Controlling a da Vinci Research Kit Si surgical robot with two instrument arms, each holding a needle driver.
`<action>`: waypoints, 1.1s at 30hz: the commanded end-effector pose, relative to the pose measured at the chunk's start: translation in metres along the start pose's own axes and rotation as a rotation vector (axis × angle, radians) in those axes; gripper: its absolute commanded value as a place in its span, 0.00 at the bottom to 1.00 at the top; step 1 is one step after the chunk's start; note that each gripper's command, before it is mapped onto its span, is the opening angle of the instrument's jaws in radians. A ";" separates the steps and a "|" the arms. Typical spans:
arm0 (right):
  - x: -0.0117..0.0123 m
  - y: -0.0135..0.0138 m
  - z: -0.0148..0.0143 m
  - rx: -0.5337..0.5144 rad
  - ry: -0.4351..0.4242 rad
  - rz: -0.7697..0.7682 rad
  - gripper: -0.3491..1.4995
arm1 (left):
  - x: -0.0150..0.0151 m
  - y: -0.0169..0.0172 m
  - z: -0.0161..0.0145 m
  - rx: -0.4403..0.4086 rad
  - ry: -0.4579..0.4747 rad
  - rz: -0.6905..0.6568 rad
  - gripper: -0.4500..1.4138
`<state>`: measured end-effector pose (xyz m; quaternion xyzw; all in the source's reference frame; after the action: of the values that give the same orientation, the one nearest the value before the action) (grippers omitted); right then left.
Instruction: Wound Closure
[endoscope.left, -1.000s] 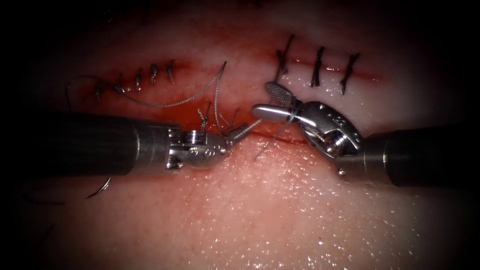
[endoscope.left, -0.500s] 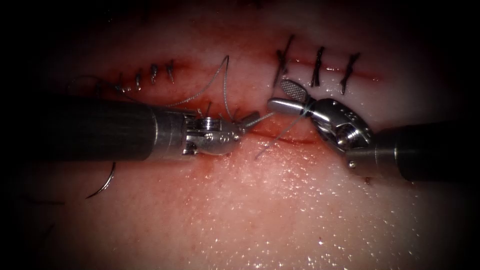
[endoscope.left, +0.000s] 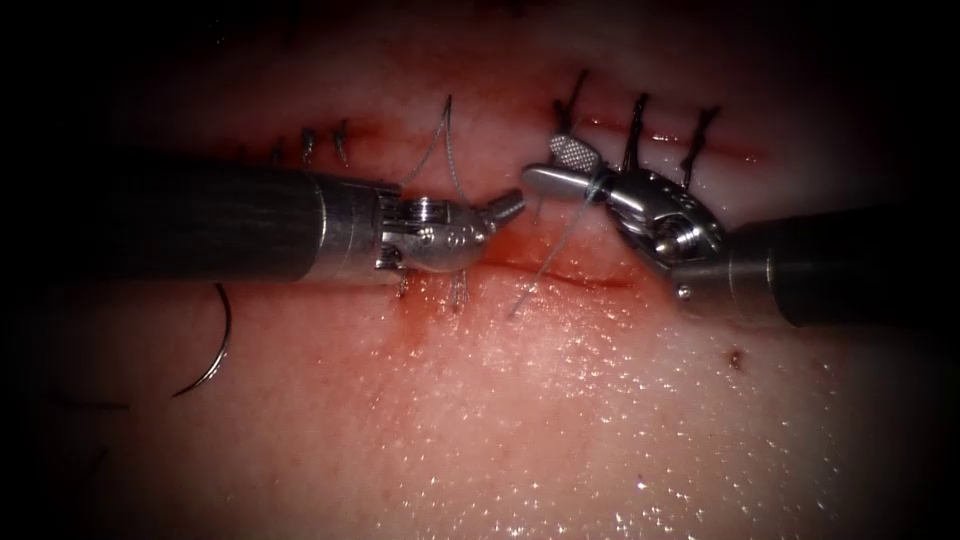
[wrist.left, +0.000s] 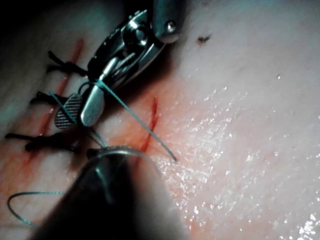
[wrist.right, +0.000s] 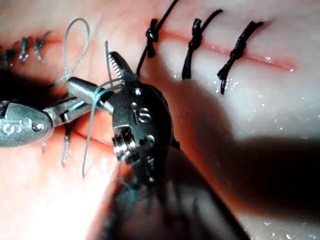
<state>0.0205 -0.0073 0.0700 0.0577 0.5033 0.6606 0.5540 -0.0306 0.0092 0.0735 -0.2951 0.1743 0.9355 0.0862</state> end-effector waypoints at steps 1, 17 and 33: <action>-0.0009 -0.0004 0.0010 -0.001 0.002 0.002 0.52 | 0.0000 0.0006 0.0006 -0.003 0.000 -0.001 0.00; -0.0031 -0.0062 -0.0031 -0.160 0.054 -0.268 0.00 | -0.0026 -0.0045 0.0022 -0.047 -0.040 -0.006 0.00; -0.0098 -0.0067 -0.0051 -0.192 0.024 -0.446 0.00 | -0.0001 -0.0173 0.0068 -0.029 -0.074 -0.140 0.00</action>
<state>0.0249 -0.0181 0.0669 -0.1177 0.4453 0.5676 0.6824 -0.0290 0.0286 0.0731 -0.2758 0.1351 0.9386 0.1571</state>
